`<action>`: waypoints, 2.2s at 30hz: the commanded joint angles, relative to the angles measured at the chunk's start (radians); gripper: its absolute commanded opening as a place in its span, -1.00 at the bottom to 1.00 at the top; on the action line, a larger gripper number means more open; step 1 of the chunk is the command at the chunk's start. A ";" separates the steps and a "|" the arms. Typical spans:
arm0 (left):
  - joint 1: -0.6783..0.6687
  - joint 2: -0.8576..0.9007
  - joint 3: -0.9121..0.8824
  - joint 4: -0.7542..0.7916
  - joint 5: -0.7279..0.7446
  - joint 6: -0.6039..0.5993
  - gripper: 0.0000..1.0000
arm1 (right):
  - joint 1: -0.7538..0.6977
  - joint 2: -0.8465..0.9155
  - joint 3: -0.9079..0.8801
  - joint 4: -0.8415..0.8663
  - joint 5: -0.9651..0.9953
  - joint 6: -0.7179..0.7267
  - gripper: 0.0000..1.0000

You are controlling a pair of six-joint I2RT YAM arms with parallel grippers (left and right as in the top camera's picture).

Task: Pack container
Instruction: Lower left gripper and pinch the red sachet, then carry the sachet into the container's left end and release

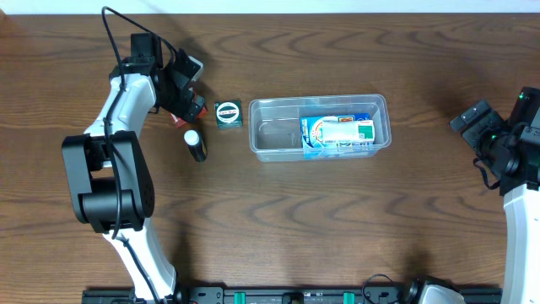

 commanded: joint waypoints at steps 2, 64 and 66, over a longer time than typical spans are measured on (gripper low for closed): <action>0.002 -0.018 -0.025 -0.005 0.017 0.058 0.96 | -0.005 0.002 0.001 -0.002 0.004 -0.013 0.98; 0.002 -0.084 -0.067 -0.069 0.017 -0.610 0.27 | -0.005 0.002 0.001 -0.002 0.004 -0.013 0.99; 0.002 -0.128 -0.067 -0.080 0.017 -0.646 0.25 | -0.005 0.002 0.001 -0.002 0.004 -0.013 0.98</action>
